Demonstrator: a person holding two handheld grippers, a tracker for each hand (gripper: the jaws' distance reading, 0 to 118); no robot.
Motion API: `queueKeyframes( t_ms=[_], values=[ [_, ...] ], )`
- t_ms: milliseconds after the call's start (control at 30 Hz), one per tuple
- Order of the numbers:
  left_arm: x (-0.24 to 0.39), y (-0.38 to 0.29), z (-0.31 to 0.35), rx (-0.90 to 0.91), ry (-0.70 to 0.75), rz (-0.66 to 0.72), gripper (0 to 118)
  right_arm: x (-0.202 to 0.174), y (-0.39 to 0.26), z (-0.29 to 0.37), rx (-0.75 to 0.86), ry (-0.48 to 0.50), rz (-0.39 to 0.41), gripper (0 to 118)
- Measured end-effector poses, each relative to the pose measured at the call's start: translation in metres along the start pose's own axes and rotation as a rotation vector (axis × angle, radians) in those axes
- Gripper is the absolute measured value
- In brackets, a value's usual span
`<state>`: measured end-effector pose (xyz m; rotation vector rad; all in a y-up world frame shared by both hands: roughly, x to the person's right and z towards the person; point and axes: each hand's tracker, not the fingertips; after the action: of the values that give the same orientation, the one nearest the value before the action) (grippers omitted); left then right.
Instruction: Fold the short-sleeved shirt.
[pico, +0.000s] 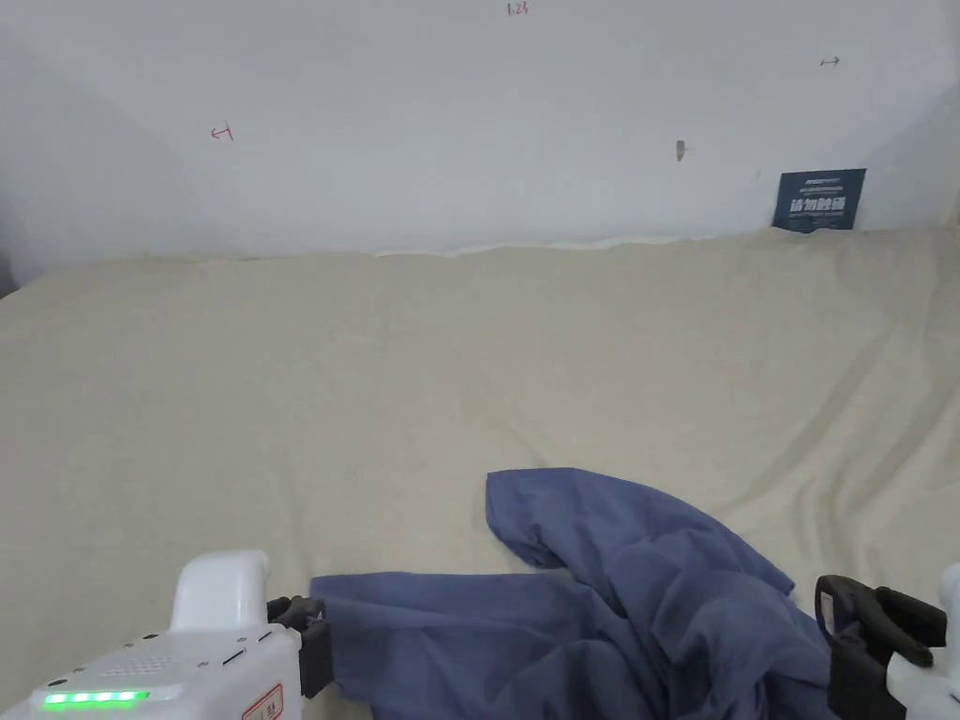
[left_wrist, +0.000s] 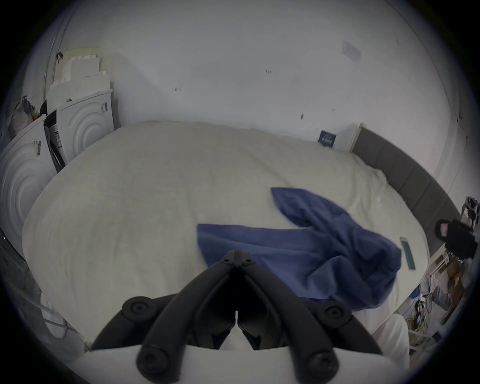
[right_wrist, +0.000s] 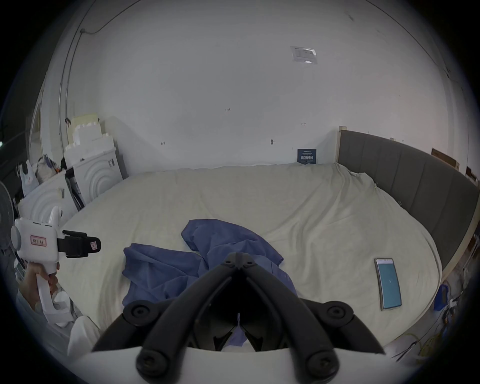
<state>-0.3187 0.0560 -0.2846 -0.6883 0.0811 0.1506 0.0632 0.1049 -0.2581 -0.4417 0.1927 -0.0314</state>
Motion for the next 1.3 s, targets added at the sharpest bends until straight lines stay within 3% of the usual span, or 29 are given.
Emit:
queueKeyframes(
  t_ms=[100, 133, 200, 233, 333, 633, 700, 733, 867, 900, 967, 1100, 1167, 1300],
  values=[
    [-0.009, 0.007, -0.026, -0.038, 0.005, 0.002, 0, -0.007, 0.007, -0.019, -0.011, -0.006, 0.039, 0],
    [-0.012, 0.008, -0.036, -0.012, 0.037, 0.026, 12, -0.009, 0.009, -0.024, -0.015, -0.002, 0.043, 0],
    [-0.017, 0.017, -0.057, -0.017, 0.052, 0.04, 83, -0.011, 0.013, -0.036, -0.02, 0.006, 0.042, 0],
    [-0.021, 0.022, -0.071, -0.026, 0.044, 0.041, 102, -0.013, 0.014, -0.041, -0.025, 0.012, 0.04, 0],
    [-0.039, 0.032, -0.12, -0.098, 0.007, 0.047, 118, -0.015, 0.017, -0.055, -0.038, 0.027, 0.039, 0],
    [-0.024, 0.026, -0.2, -0.286, 0.051, -0.035, 118, -0.022, 0.011, -0.089, -0.104, 0.041, 0.048, 0],
    [-0.015, 0.015, -0.202, -0.302, 0.05, -0.055, 112, -0.024, 0.01, -0.094, -0.117, 0.042, 0.056, 0],
    [-0.005, 0.011, -0.195, -0.218, 0.129, -0.147, 107, -0.024, 0.01, -0.096, -0.121, 0.046, 0.059, 0],
    [-0.002, 0.007, -0.195, -0.229, 0.09, -0.135, 79, -0.023, 0.006, -0.101, -0.14, 0.055, 0.059, 0],
    [0.0, 0.008, -0.193, -0.234, 0.08, -0.146, 63, -0.022, 0.005, -0.101, -0.143, 0.053, 0.057, 0],
    [0.011, 0.014, -0.172, -0.208, 0.085, -0.179, 7, -0.02, 0.003, -0.101, -0.153, 0.056, 0.046, 0],
    [0.007, 0.011, -0.171, -0.212, 0.059, -0.198, 7, -0.015, 0.001, -0.099, -0.163, 0.043, 0.048, 0],
    [0.002, 0.012, -0.164, -0.189, 0.026, -0.128, 7, -0.01, 0.001, -0.097, -0.16, 0.038, 0.041, 0],
    [0.002, 0.023, -0.145, -0.154, 0.018, -0.12, 7, -0.002, 0.005, -0.098, -0.159, 0.027, 0.008, 0]
  ],
)
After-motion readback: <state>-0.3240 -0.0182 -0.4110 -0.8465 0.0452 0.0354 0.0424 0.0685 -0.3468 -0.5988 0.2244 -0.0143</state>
